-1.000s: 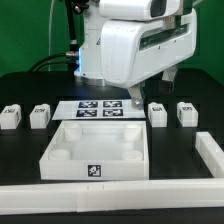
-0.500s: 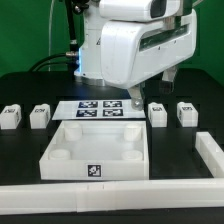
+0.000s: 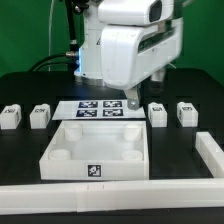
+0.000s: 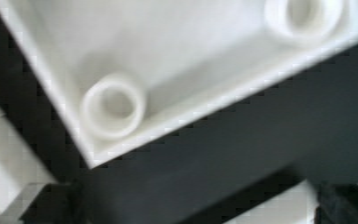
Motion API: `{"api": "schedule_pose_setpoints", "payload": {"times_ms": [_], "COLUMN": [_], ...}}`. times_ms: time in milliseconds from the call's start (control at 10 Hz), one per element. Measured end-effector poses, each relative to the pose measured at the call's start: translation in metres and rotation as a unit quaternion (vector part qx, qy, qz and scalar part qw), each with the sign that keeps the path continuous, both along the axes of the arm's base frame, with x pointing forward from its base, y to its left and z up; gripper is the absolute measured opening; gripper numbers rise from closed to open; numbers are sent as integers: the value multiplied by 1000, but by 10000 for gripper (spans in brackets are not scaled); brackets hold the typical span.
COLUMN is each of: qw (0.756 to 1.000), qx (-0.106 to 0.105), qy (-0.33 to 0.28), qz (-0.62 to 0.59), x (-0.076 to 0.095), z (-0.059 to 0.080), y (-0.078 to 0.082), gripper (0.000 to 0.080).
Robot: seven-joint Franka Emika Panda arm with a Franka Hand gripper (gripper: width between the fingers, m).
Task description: Assemble one leg
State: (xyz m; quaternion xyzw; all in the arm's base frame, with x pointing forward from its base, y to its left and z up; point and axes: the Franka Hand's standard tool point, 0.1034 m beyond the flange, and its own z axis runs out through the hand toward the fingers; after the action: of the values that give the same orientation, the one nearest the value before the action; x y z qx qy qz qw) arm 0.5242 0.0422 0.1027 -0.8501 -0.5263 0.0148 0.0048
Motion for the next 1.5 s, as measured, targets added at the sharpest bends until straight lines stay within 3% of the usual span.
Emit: {"api": "schedule_pose_setpoints", "payload": {"times_ms": [300, 500, 800, 1200, 1400, 1500], "qw": [983, 955, 959, 964, 964, 964], "qx": [8, 19, 32, 35, 35, 35], "qy": [2, 3, 20, 26, 26, 27], "qz": [184, 297, 281, 263, 263, 263], "x": [-59, -79, -74, -75, -75, -75], "z": [-25, -53, -86, -93, -93, -93], "y": [-30, -55, -61, -61, -61, -61], "gripper": [650, 650, 650, 650, 387, 387]}}
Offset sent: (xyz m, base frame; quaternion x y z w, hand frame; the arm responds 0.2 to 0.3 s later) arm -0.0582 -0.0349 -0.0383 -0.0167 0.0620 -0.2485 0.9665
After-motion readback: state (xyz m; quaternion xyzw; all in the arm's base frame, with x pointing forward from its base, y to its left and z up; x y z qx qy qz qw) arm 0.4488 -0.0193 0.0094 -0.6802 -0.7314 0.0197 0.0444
